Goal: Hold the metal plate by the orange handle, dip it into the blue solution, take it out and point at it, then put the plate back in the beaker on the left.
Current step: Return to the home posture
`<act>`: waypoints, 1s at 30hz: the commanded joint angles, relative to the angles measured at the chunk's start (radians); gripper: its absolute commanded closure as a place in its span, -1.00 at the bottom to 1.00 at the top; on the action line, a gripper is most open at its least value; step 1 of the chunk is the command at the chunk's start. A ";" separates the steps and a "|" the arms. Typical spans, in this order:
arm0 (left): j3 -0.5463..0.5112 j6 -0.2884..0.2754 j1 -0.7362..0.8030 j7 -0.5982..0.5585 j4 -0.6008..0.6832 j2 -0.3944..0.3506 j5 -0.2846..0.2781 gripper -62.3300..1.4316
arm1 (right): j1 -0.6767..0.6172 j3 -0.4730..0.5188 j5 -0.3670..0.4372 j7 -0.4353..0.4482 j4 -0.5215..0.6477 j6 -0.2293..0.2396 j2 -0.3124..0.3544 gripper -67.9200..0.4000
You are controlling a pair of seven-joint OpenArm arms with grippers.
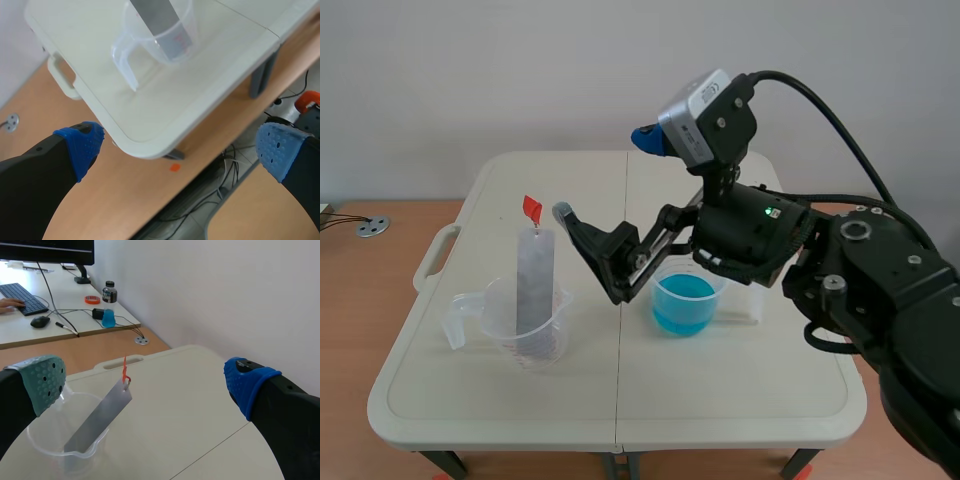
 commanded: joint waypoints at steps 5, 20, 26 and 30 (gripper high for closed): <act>0.002 -0.004 -0.106 -0.012 0.020 0.004 -0.034 -1.00 | -0.133 0.053 0.131 -0.120 0.140 -0.001 0.108 -0.96; 0.106 -0.030 -0.414 0.093 0.020 -0.001 -0.071 -1.00 | -0.542 0.331 0.241 -0.225 0.457 -0.062 0.238 -0.96; 0.166 -0.025 -0.509 0.116 0.019 0.000 -0.084 -1.00 | -0.652 0.371 0.236 -0.237 0.538 -0.096 0.237 -0.95; 0.200 -0.007 -0.562 0.165 0.019 0.000 -0.113 -1.00 | -0.690 0.373 0.233 -0.259 0.566 -0.124 0.237 -0.95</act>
